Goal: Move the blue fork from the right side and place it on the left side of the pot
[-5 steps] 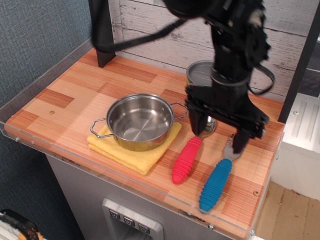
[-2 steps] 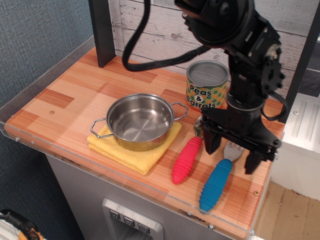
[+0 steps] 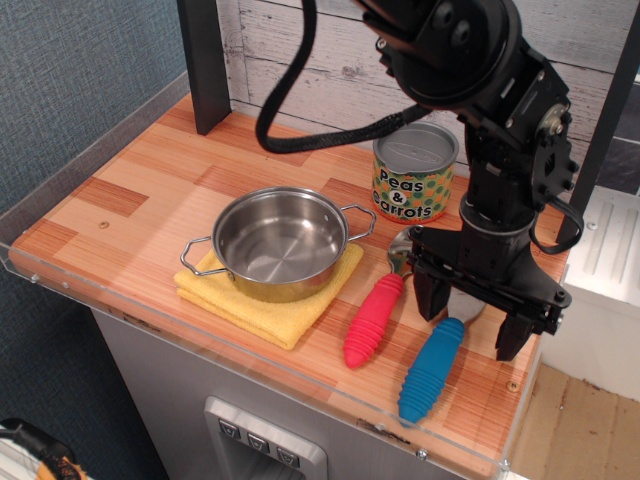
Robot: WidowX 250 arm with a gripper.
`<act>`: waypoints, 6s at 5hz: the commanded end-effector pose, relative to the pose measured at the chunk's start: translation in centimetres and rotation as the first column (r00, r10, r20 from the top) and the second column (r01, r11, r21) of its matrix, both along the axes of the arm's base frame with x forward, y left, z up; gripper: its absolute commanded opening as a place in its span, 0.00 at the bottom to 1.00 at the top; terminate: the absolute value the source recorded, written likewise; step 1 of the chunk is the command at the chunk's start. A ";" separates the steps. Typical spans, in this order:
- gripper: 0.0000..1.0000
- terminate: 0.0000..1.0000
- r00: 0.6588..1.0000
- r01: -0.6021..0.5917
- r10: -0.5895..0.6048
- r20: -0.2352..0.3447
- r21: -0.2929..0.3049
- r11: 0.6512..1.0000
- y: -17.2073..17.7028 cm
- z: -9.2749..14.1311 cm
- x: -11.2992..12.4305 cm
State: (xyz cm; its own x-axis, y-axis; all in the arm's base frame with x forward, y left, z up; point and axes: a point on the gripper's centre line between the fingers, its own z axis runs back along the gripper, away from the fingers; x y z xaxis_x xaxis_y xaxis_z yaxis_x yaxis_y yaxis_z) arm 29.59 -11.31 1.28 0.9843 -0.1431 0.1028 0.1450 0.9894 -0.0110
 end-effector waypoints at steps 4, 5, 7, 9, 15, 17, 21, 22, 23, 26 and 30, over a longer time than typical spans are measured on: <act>0.00 0.00 0.998 -0.014 0.015 0.067 -0.019 1.000 1.4 3.4 -1.2; 0.00 0.00 0.994 -0.026 0.031 0.102 -0.050 0.998 2.9 5.7 -1.5; 0.00 0.00 0.989 -0.125 0.124 0.076 0.008 0.992 8.1 8.2 -2.6; 0.00 0.00 0.979 -0.198 0.202 -0.021 0.111 0.974 14.8 9.4 -3.2; 0.00 0.00 0.976 -0.214 0.215 0.022 0.253 0.944 23.8 5.3 3.8; 0.00 0.00 0.984 -0.175 0.178 0.012 0.255 0.951 24.0 3.4 4.9; 0.00 0.00 0.987 -0.148 0.158 -0.022 0.242 0.959 23.9 1.9 4.1; 0.00 0.00 0.987 -0.150 0.160 -0.023 0.237 0.960 23.8 1.6 4.0; 0.00 0.00 0.988 -0.138 0.150 -0.035 0.243 0.960 23.4 1.2 3.9; 0.00 0.00 0.986 -0.142 0.158 -0.046 0.243 0.959 23.0 1.1 3.1; 1.00 0.00 0.985 -0.155 0.167 -0.032 0.238 0.959 23.6 2.5 2.4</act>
State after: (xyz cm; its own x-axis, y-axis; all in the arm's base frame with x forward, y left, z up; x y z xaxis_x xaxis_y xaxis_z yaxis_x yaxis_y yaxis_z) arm 31.98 12.09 1.41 0.9998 -0.0010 -0.0186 0.0046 0.9800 0.1991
